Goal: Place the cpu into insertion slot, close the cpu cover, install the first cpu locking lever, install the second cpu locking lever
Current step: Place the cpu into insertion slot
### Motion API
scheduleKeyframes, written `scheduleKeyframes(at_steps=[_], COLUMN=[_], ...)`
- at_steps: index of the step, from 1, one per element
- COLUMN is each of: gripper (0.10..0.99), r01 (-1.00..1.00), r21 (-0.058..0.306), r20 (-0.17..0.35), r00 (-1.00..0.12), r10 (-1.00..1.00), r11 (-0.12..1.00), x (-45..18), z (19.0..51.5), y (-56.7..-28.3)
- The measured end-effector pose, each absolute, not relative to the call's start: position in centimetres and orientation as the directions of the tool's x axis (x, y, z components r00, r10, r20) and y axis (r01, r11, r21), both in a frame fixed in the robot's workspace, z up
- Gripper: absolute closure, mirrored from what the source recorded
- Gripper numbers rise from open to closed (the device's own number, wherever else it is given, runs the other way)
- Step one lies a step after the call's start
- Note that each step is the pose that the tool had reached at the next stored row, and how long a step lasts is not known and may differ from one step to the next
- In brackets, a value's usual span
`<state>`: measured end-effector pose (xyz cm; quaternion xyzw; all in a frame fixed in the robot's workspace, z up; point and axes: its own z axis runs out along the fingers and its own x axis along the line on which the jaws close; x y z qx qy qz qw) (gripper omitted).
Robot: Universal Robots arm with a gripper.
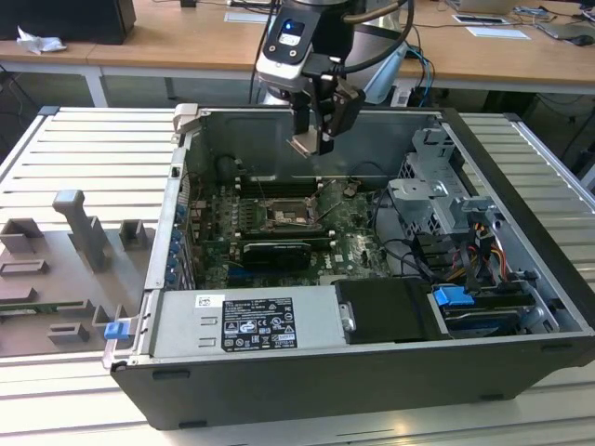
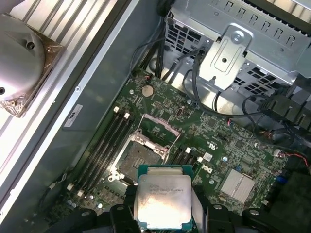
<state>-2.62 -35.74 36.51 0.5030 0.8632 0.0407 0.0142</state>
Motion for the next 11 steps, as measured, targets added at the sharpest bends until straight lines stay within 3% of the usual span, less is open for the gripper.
scheduleKeyframes(at_steps=[11], gripper=[0.557], r01=[0.922], r21=[0.084], r20=[0.016], r00=[-0.380], r10=[0.925], r11=[0.377], x=[-2.63], z=[36.26], y=[-35.74])
